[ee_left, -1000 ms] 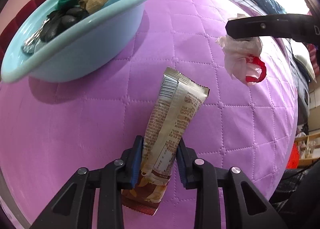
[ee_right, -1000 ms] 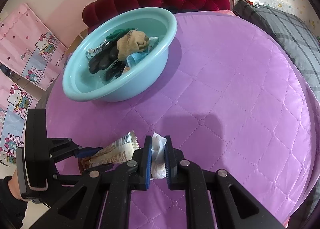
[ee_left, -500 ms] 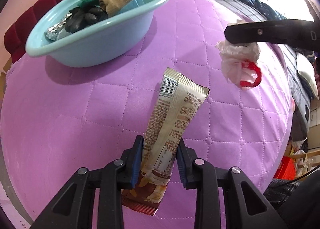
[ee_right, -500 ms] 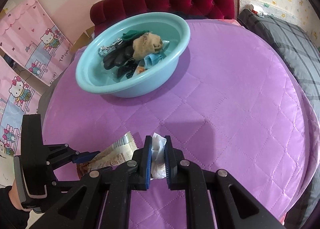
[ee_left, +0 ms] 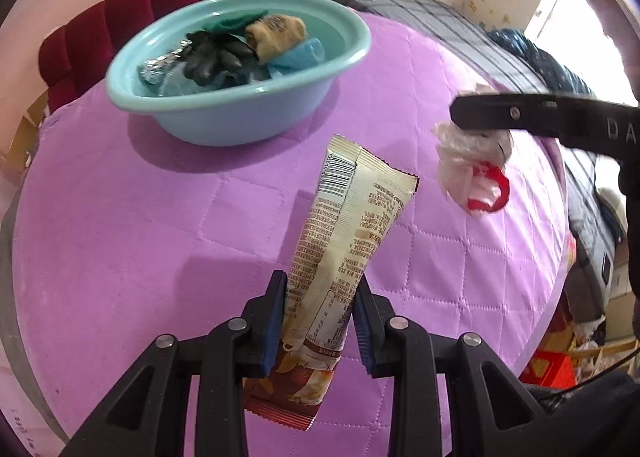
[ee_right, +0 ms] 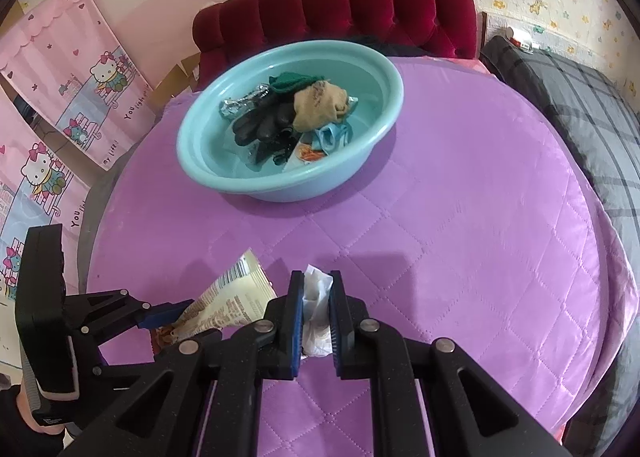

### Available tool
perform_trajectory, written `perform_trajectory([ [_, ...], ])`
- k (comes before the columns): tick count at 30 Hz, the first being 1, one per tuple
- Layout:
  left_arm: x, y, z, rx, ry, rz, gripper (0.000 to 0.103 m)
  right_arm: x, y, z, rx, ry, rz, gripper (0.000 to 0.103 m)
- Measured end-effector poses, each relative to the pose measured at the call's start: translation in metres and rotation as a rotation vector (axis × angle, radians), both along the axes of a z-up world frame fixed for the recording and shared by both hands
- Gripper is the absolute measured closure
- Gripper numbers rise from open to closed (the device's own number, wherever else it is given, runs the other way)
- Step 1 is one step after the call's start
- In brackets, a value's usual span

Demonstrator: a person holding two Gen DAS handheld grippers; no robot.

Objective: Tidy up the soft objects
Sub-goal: 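Carry the snack bar and tissue toy in both tools over the basin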

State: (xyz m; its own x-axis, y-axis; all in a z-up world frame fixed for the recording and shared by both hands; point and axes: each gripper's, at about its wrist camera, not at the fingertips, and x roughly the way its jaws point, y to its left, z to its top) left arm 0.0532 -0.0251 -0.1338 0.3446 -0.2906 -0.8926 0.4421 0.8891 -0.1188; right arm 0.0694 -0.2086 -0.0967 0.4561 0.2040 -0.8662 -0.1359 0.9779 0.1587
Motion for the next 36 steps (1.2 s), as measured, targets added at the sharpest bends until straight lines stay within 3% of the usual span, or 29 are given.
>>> perform_trajectory([
  [14, 0.011, 0.022, 0.043, -0.075, -0.072, 0.111, 0.069, 0.016, 0.012, 0.027, -0.016, -0.048, 0.035, 0.092],
  [36, 0.084, 0.028, 0.071, -0.059, -0.124, 0.216, 0.069, 0.088, 0.017, 0.059, 0.0, -0.103, 0.052, 0.092],
])
